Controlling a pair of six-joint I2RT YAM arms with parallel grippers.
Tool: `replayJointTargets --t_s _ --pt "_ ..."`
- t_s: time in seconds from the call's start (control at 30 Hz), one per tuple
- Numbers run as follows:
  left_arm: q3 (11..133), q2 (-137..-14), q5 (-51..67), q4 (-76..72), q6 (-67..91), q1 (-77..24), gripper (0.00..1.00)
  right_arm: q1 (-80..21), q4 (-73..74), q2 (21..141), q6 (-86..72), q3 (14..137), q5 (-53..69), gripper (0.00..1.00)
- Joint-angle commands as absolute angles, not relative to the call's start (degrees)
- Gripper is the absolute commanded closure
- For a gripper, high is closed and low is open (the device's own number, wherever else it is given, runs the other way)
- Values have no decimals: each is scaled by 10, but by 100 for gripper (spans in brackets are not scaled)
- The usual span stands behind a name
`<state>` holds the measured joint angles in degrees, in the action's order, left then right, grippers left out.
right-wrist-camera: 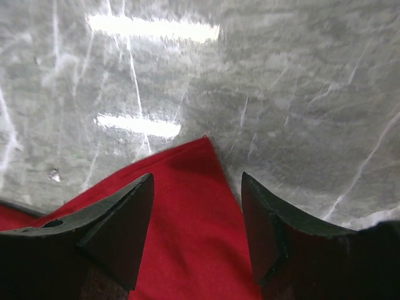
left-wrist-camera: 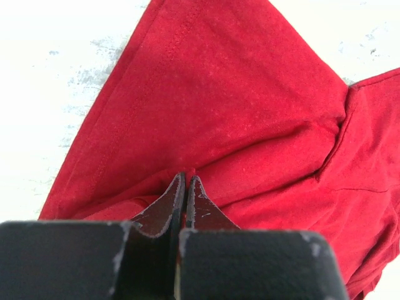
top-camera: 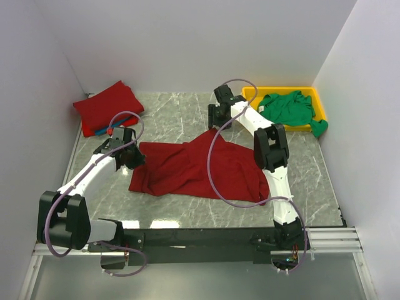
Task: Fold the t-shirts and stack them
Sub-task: Flatten the tshirt out
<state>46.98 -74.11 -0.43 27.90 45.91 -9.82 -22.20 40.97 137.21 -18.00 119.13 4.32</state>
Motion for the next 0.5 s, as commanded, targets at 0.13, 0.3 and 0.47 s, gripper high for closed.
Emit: replayJointTargets --t_s 0.13,0.3,0.47 --pt "496 -744 11 264 439 -92 100 -235 436 1396 -163 1216 11 37" --pt "490 -740 11 266 439 -89 100 -240 434 1404 -163 1216 4 43" --pt "485 -737 11 266 440 -88 100 -240 437 1410 -166 1216 1 64"
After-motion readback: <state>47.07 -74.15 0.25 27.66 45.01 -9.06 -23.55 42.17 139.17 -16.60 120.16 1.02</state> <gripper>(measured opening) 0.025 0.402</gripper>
